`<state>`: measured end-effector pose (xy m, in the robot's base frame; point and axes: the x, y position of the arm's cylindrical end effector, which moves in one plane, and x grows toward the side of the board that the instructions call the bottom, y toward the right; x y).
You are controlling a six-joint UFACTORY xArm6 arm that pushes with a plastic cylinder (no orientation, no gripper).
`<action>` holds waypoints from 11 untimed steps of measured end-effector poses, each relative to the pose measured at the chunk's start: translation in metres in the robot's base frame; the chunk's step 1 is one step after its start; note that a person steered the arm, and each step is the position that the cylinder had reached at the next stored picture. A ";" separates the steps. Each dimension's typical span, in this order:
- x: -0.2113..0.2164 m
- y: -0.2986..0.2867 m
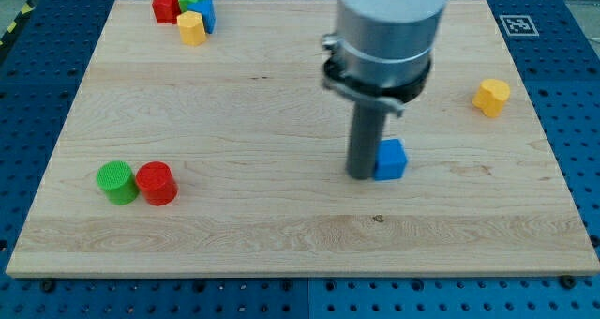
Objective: Push the blue cube into the yellow heart
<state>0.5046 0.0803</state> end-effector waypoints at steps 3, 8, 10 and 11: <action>-0.017 0.161; 0.046 0.113; 0.082 -0.070; 0.092 -0.162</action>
